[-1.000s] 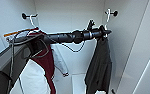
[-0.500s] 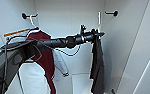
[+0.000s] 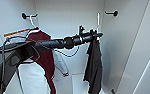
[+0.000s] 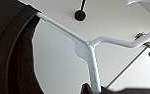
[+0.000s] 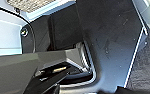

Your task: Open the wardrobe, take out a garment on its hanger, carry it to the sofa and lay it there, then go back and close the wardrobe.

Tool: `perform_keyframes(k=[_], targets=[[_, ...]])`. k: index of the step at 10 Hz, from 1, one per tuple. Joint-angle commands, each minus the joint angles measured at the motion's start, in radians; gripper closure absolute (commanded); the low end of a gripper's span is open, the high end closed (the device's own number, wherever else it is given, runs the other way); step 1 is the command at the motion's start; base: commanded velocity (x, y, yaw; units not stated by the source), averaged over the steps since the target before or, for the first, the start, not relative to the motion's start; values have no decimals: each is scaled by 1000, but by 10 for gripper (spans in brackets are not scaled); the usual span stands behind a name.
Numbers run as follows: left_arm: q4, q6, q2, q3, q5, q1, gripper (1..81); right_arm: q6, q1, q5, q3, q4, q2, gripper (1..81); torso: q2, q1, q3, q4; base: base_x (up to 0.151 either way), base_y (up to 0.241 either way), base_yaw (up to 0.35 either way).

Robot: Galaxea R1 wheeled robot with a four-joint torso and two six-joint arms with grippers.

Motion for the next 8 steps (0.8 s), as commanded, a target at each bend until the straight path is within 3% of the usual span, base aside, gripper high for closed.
perform_keyframes(k=[1,8], targets=[[13,15,-18,10,-42,-192,811,-1,35,-58,12,-4,10,10,0,0,0,0,-65,0,0],[18,23,-54,56,-47,-161,811,-1,35,-56,12,-4,10,10,1,0,-1,0,-111,0,0]])
